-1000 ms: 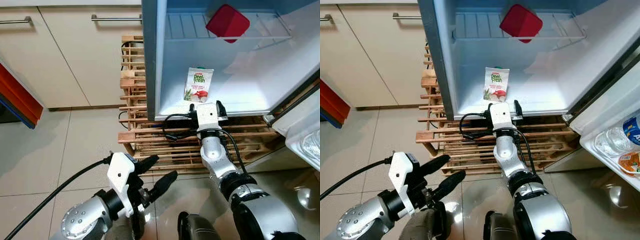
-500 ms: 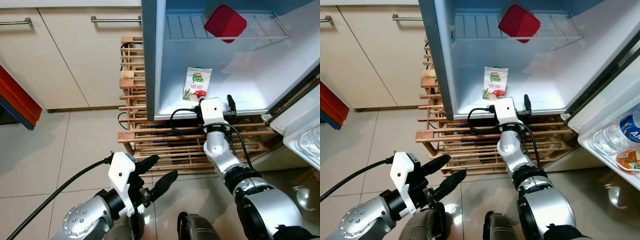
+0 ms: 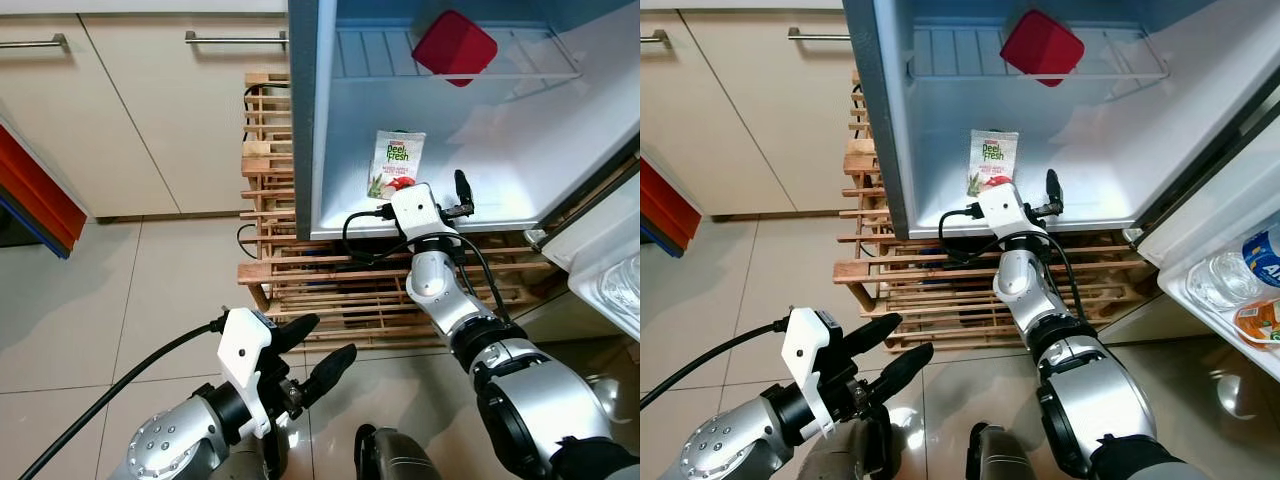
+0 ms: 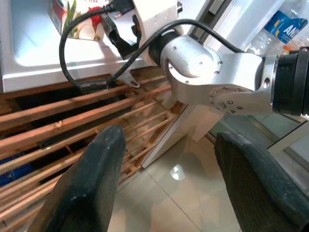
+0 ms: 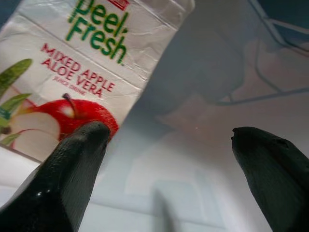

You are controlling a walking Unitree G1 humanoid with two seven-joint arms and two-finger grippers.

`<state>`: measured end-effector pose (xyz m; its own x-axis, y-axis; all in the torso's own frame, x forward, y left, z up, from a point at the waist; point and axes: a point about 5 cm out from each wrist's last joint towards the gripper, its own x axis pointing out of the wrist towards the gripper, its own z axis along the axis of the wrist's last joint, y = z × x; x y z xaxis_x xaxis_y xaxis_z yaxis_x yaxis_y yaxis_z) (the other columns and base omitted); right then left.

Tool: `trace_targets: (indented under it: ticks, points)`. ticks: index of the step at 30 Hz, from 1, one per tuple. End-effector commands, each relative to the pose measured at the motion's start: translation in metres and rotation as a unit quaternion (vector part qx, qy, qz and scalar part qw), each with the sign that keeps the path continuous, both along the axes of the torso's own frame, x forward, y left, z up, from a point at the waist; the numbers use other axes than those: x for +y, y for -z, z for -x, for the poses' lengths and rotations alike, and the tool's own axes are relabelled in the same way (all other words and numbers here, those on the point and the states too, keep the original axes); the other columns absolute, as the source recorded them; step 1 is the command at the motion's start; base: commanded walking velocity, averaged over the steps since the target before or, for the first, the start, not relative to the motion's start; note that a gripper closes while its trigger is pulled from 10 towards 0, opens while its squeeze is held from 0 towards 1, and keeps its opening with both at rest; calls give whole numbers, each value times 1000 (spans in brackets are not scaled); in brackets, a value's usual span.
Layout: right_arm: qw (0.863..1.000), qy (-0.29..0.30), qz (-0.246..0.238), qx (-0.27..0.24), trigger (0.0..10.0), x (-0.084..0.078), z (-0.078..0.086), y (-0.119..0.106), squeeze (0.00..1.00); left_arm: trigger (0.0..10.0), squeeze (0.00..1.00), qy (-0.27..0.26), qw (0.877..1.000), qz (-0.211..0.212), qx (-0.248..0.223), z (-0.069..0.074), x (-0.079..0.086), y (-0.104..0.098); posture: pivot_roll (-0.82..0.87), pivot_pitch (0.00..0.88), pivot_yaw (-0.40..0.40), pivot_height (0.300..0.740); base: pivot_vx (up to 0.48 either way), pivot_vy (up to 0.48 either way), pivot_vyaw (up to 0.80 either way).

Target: Restocking fridge

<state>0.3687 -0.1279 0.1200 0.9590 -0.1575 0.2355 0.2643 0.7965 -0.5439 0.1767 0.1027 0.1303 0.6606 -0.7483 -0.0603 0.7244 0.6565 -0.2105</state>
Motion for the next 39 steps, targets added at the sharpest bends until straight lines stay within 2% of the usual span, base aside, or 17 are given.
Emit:
trace_targets:
  ticks: [1,2,4,9,11,16,19,20,21,22,24,26,28,30,35,36,39]
  points:
    - [1000,14,-18,-2,10000,-8,4,5,0,10000,0,-2,1000,-4,2,-1,0,4,110,228,-46,740,0,0,0]
    - [1000,14,-18,-2,10000,-8,4,5,0,10000,0,-2,1000,-4,2,-1,0,4,110,228,-46,740,0,0,0]
    - [998,13,-60,-21,10000,-13,8,5,0,10000,0,-5,1000,-11,-8,-8,1,5,92,198,-47,740,0,0,0]
    - [993,29,-107,-47,10000,-37,29,17,0,10000,0,-20,1000,-10,-20,-28,-1,8,38,105,-46,740,0,0,0]
    - [991,25,-120,-46,10000,-40,34,18,0,10000,0,-26,999,-12,-21,-33,-1,9,21,74,-44,740,0,0,0]
    - [971,-83,-222,-19,10000,-36,89,29,0,10000,0,-80,996,-27,-22,-54,9,13,-23,0,-30,740,0,0,0]
    - [972,-95,-216,-17,10000,-39,96,31,0,10000,0,-101,994,-32,-23,-61,13,15,-30,0,-26,740,0,0,0]
    - [970,-98,-223,0,10000,-46,109,39,0,10000,0,-151,987,-50,-33,-69,21,15,-39,0,-15,740,0,0,0]
    - [970,-98,-223,0,10000,-46,109,39,0,10000,0,-151,987,-50,-33,-69,21,15,-39,0,-15,740,0,0,0]
    - [965,-91,-244,13,10000,-52,120,45,0,10000,0,-205,976,-63,-33,-72,31,18,-46,0,-9,740,0,0,0]
    - [963,-90,-253,18,10000,-54,123,44,0,10000,0,-222,972,-65,-31,-74,34,20,-49,0,-6,740,0,0,0]
    - [955,-103,-275,31,10000,-53,129,44,0,10000,0,-275,958,-75,-20,-75,45,25,-54,0,-3,740,0,0,0]
    - [951,-107,-284,53,10000,-59,137,49,0,10000,0,-352,932,-87,-10,-73,67,31,-63,0,2,740,0,0,0]
    - [951,-81,-291,67,10000,-72,143,58,0,10000,0,-396,913,-98,-10,-65,83,35,-54,0,0,740,0,0,0]
    - [949,-76,-296,78,10000,-73,147,64,0,10000,0,-369,914,-159,-55,-59,82,36,-52,0,-2,740,0,0,0]
    - [947,-70,-304,77,10000,-75,144,64,0,10000,0,-374,910,-167,-58,-60,83,36,-53,0,0,740,0,0,0]
    - [942,-65,-322,74,10000,-76,132,61,0,10000,0,-380,909,-157,-65,-66,80,34,-57,0,7,740,0,0,0]
